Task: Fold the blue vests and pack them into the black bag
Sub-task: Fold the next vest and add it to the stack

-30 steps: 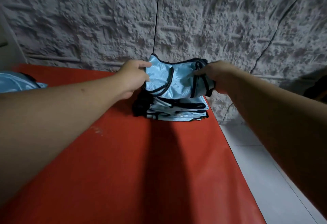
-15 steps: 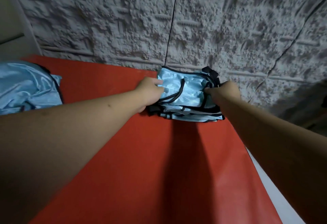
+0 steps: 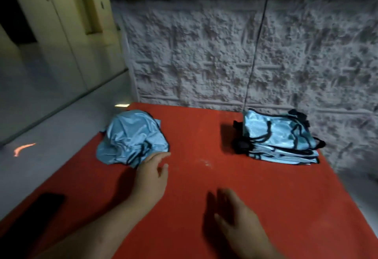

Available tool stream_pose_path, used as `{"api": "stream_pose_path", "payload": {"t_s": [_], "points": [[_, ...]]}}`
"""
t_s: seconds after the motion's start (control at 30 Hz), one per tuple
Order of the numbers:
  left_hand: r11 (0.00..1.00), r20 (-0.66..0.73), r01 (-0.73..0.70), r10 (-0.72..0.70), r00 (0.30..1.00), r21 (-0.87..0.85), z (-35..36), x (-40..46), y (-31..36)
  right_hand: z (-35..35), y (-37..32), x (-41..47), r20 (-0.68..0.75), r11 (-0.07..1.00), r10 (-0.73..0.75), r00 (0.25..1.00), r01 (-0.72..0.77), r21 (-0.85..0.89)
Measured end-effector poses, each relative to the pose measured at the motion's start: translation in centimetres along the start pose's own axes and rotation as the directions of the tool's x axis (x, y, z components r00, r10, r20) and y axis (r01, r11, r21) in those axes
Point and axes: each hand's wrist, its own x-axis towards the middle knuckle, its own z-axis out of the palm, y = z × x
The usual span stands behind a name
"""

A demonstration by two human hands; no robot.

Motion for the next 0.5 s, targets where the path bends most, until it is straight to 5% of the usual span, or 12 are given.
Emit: {"api": "stream_pose_path", "payload": {"t_s": [0.13, 0.33, 0.43, 0.5], "points": [[0.948, -0.034, -0.017, 0.029, 0.999, 0.317, -4.0, 2.6, -4.0, 4.0, -0.8, -0.4, 0.151, 0.986, -0.120, 0.981, 0.135, -0.094], [0.836, 0.079, 0.096, -0.163, 0.983, 0.540, -6.0, 9.6, -8.0, 5.5, 0.3, -0.3, 0.078, 0.953, -0.175, 0.982, 0.189, -0.239], [0.817, 0.153, 0.146, -0.274, 0.949, 0.557, -5.7, 11.0, -9.8, 5.1, 0.5, -0.3, 0.072, 0.943, -0.203, 0.977, 0.215, -0.255], [0.856, 0.116, 0.140, -0.226, 0.967, 0.497, -5.3, 10.6, -9.2, 5.4, 0.3, -0.3, 0.058, 0.949, -0.195, 0.979, 0.203, -0.240]]}}
